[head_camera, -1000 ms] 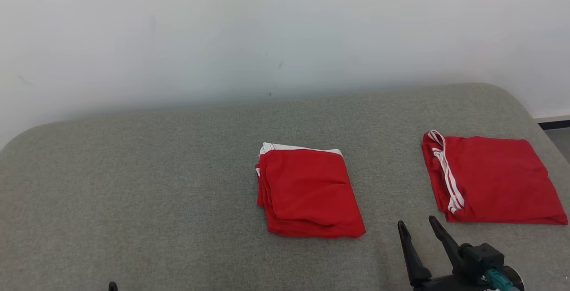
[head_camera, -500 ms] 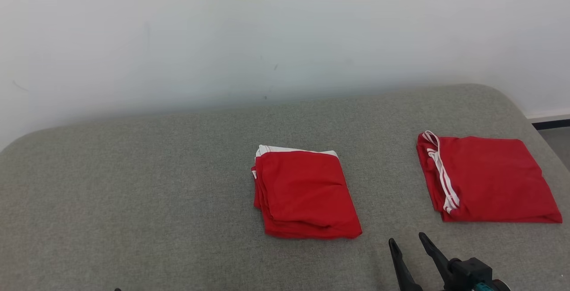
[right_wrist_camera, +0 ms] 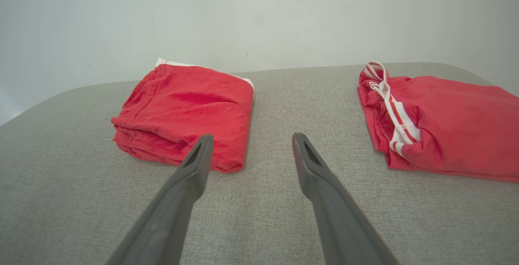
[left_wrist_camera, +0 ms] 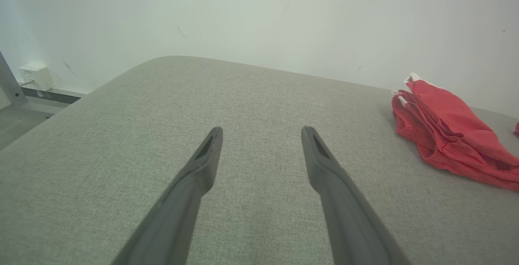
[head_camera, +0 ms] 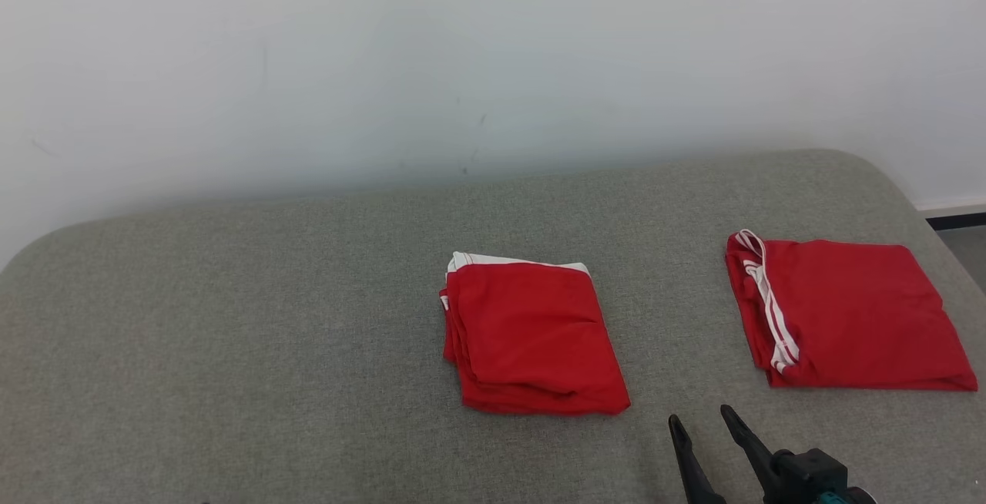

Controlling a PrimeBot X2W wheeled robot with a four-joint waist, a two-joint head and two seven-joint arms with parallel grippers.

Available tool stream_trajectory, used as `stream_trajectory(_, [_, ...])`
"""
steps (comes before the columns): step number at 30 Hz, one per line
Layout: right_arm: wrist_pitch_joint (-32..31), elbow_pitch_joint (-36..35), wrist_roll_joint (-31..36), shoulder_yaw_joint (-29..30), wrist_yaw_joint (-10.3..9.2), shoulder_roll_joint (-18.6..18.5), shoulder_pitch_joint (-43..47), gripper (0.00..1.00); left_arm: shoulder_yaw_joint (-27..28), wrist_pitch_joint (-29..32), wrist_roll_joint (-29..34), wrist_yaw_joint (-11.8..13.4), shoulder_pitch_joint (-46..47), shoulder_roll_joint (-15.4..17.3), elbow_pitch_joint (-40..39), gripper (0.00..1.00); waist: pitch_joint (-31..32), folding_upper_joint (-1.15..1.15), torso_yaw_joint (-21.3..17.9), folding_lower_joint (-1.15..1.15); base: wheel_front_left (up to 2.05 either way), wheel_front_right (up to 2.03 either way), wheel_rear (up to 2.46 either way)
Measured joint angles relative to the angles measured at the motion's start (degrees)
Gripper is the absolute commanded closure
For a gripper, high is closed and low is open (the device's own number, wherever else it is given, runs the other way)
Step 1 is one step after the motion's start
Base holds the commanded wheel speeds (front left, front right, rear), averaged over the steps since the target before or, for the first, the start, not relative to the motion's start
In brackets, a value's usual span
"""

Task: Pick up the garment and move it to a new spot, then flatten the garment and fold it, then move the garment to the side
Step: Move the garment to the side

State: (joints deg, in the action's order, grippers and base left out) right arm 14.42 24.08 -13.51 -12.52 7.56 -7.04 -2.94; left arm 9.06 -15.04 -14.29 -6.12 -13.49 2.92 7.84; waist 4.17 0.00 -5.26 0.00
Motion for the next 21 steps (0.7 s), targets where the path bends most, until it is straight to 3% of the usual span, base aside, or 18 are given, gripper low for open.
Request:
stream_trajectory(10, [-1.62,0.62,-0.86,1.36,0.0,0.58,-0.33,0.0,-0.49,-0.01,0.01,-0.36,-0.1,0.01,0.03,0.0,-0.1,0.0,-0.03,0.0,0.0,0.0,0.0])
stream_trajectory(17, [-15.35,-0.48,-4.04,3.31,0.0,1.72,-6.33,0.0,-1.6,-0.01,0.0,-0.42,-0.07,0.0,-0.34,0.0,-0.66,0.0,0.75,0.0,0.0,0.0,0.0])
stream_trajectory(21, [-28.44,-0.31,-4.56,3.81,-0.01,1.48,-12.76,0.0,-2.85,0.0,0.04,-0.44,-0.04,0.01,-0.63,0.0,-1.55,0.0,2.04,0.01,0.0,0.0,0.0])
